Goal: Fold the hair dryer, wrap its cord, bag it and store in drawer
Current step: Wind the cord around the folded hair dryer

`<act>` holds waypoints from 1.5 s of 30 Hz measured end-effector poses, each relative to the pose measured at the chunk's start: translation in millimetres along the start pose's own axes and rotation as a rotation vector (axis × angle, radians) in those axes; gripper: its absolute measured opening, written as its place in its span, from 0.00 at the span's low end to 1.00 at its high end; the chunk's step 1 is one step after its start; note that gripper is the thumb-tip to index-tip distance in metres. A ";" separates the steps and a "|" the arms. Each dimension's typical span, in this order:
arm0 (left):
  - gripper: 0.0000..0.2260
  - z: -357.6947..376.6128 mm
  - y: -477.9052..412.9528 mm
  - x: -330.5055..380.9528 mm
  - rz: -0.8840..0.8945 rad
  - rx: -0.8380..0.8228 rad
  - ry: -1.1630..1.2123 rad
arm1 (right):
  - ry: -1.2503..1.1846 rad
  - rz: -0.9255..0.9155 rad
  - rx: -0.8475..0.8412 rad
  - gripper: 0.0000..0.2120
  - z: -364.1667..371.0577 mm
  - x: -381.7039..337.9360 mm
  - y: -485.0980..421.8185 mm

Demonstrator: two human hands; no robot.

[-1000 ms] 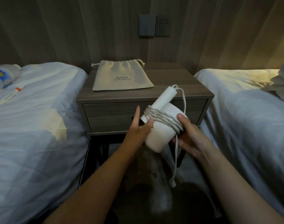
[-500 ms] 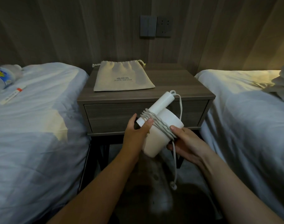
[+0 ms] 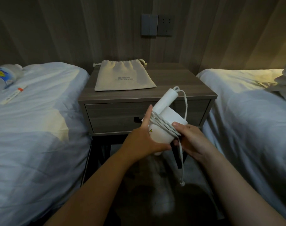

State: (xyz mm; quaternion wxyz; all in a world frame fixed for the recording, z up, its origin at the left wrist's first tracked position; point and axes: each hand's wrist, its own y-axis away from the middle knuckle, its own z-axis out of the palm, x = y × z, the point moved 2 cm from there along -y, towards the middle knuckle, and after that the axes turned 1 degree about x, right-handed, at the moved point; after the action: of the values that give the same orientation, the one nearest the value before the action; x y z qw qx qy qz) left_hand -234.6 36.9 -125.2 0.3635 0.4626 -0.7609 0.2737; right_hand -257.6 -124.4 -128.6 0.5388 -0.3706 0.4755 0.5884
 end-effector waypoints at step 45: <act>0.45 -16.7 -8.3 -26.3 0.238 0.383 -0.793 | 0.692 -0.195 -0.159 0.12 -1.4 -49.3 28.2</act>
State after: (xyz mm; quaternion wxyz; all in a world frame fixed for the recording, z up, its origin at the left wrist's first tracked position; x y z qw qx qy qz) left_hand -214.0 59.2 -136.0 -0.0820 0.4997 -0.8250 0.2509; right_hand -278.4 -138.6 -77.7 0.3693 -0.6320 0.5448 0.4091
